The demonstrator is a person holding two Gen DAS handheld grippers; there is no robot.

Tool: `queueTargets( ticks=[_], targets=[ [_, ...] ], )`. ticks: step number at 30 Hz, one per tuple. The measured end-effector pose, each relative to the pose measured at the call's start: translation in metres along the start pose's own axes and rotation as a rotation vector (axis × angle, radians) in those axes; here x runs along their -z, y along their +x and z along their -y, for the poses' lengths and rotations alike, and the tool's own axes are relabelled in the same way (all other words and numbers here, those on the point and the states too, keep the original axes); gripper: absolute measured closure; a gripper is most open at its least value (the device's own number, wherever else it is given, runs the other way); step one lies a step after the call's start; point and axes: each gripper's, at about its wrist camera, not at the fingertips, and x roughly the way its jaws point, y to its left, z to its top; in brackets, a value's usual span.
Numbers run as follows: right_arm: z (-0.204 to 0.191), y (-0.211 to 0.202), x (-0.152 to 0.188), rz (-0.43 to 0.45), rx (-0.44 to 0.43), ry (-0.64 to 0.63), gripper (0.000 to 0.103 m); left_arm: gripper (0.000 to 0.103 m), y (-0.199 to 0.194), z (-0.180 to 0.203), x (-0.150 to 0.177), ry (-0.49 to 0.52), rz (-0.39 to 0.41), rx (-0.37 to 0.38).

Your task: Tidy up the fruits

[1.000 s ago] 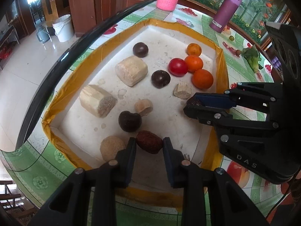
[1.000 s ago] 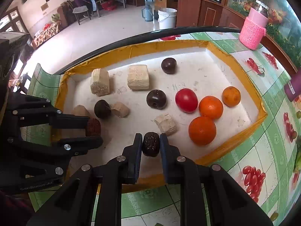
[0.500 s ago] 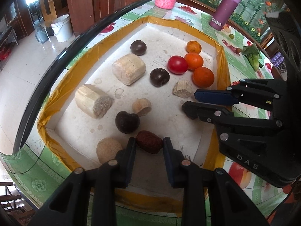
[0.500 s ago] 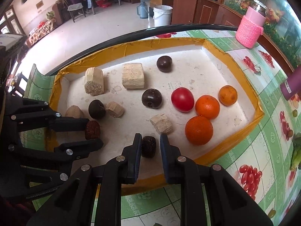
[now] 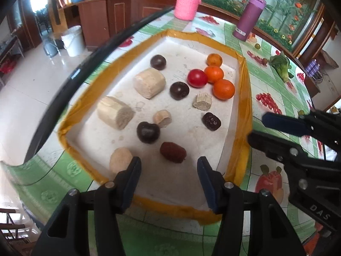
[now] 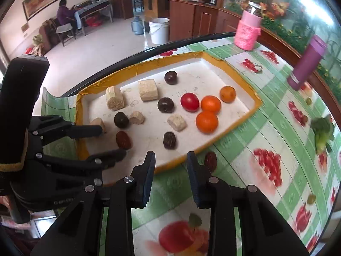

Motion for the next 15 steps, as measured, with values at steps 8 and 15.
queueTargets(
  ticks=[8, 15],
  targets=[
    [-0.027, -0.05, 0.032, 0.146, 0.126, 0.043, 0.002, 0.023, -0.059, -0.02, 0.033, -0.121, 0.221, -0.089],
    [-0.049, -0.054, 0.049, 0.164, 0.131, 0.125, 0.0, 0.019, -0.086, -0.043, 0.058, -0.191, 0.299, -0.159]
  ],
)
